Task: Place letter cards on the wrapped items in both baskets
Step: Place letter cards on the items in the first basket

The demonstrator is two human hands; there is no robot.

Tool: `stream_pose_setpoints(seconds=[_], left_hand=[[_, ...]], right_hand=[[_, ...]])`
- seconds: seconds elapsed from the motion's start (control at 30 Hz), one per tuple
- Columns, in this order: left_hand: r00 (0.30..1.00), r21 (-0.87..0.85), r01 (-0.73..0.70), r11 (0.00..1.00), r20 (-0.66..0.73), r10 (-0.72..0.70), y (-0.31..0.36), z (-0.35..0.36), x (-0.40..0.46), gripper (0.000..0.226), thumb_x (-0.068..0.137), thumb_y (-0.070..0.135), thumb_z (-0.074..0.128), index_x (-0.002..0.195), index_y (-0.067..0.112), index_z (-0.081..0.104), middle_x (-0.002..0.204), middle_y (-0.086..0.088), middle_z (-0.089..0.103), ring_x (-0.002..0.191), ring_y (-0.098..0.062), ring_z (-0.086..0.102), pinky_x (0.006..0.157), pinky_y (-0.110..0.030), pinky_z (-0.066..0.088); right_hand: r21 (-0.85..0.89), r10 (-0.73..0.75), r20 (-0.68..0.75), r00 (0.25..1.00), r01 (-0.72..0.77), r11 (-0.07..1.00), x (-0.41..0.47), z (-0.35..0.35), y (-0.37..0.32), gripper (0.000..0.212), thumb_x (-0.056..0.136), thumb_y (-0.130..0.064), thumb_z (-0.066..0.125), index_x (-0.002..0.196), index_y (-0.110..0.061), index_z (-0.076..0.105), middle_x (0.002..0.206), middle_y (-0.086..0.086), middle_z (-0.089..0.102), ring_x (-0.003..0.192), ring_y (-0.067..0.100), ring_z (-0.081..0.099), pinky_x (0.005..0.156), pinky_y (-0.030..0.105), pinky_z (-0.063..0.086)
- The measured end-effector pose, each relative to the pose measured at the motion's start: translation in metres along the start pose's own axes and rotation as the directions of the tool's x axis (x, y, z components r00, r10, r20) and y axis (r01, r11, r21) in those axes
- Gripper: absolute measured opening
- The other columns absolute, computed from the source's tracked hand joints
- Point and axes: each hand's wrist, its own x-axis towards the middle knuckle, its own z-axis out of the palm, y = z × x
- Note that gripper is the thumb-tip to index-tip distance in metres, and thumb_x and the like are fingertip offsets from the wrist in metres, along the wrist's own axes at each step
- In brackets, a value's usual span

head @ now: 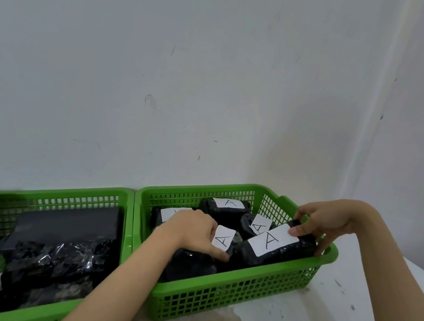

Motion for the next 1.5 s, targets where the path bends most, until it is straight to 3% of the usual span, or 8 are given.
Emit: stream_pose_setpoints(seconds=[0.33,0.5,0.6,0.8,1.07,1.23,1.37,1.5], left_hand=[[0.982,0.155,-0.034,0.987,-0.18,0.062,-0.007,0.01,0.009,0.043,0.079,0.033,0.063,0.112,0.01,0.049,0.114,-0.008,0.06,0.107,-0.027,0.055,0.077,-0.033,0.039],[0.984,0.121,-0.012,0.993,-0.176,0.033,-0.005,0.008,0.006,0.047,0.079,0.043,0.063,0.111,0.01,0.05,0.109,-0.006,0.061,0.105,-0.027,0.056,0.081,-0.034,0.041],[0.981,0.024,0.024,0.999,-0.192,-0.019,0.0,0.001,0.001,0.056,0.077,0.057,0.06,0.108,0.01,0.051,0.094,0.0,0.054,0.101,-0.024,0.057,0.073,-0.03,0.035],[0.966,0.039,0.121,0.992,0.226,-0.126,0.001,-0.019,-0.015,0.073,0.073,0.057,0.066,0.123,0.005,0.052,0.125,-0.007,0.059,0.109,-0.026,0.056,0.078,-0.031,0.039],[0.93,0.244,0.05,0.969,0.343,-0.134,0.015,-0.017,-0.03,0.07,0.082,0.042,0.063,0.144,0.029,0.033,0.146,-0.01,0.028,0.128,-0.033,0.045,0.102,-0.043,0.043],[0.941,0.219,0.011,0.976,0.327,-0.084,0.006,-0.016,-0.037,0.07,0.081,0.046,0.06,0.141,0.023,0.034,0.141,-0.01,0.036,0.124,-0.032,0.048,0.1,-0.042,0.045],[0.998,-0.174,0.028,0.984,0.064,-0.017,-0.008,-0.019,-0.048,0.059,0.071,0.039,0.069,0.122,0.018,0.048,0.122,-0.001,0.056,0.106,-0.018,0.059,0.092,-0.033,0.05],[0.927,-0.816,-0.251,0.521,-0.358,-0.114,-0.022,-0.041,-0.052,0.044,0.079,0.014,0.067,0.109,0.037,0.043,0.104,0.007,0.054,0.079,0.001,0.063,0.069,-0.013,0.056]], right_hand=[[-0.035,0.04,0.08,0.996,-0.037,0.999,0.01,0.001,-0.001,0.018,0.092,-0.009,0.055,0.106,0.0,0.046,0.087,0.014,0.061,0.074,0.024,0.064,0.064,0.035,0.058],[-0.427,0.192,-0.028,0.981,-0.185,0.885,0.042,0.025,0.0,0.024,0.088,-0.022,0.063,0.094,0.001,0.064,0.082,0.007,0.062,0.065,0.018,0.057,0.067,0.029,0.052],[-0.565,0.173,-0.107,0.979,-0.203,0.8,0.037,0.034,-0.012,0.044,0.087,-0.029,0.064,0.119,0.001,0.058,0.116,0.012,0.064,0.078,0.021,0.058,0.082,0.032,0.053],[-0.571,-0.031,-0.202,0.979,-0.092,0.816,0.029,0.023,-0.039,0.06,0.084,-0.041,0.064,0.127,-0.002,0.052,0.125,0.014,0.06,0.094,0.026,0.062,0.082,0.034,0.053],[-0.038,-0.312,-0.031,0.949,0.311,0.95,0.049,0.046,-0.061,0.037,0.091,-0.046,0.048,0.109,-0.014,0.055,0.089,0.002,0.066,0.075,0.012,0.062,0.07,0.022,0.052],[0.53,-0.379,-0.083,0.922,0.363,0.766,0.07,0.067,-0.046,0.042,0.094,-0.051,0.037,0.096,-0.015,0.059,0.075,0.003,0.063,0.062,0.011,0.055,0.058,0.019,0.047],[0.655,-0.333,-0.223,0.916,0.394,0.645,0.075,0.066,-0.047,0.049,0.094,-0.054,0.03,0.087,-0.015,0.06,0.064,0.001,0.06,0.055,0.011,0.051,0.053,0.02,0.042],[0.607,-0.349,-0.184,0.919,0.385,0.695,0.076,0.07,-0.046,0.054,0.092,-0.059,0.028,0.09,-0.016,0.06,0.073,0.003,0.062,0.064,0.014,0.056,0.062,0.022,0.046]])
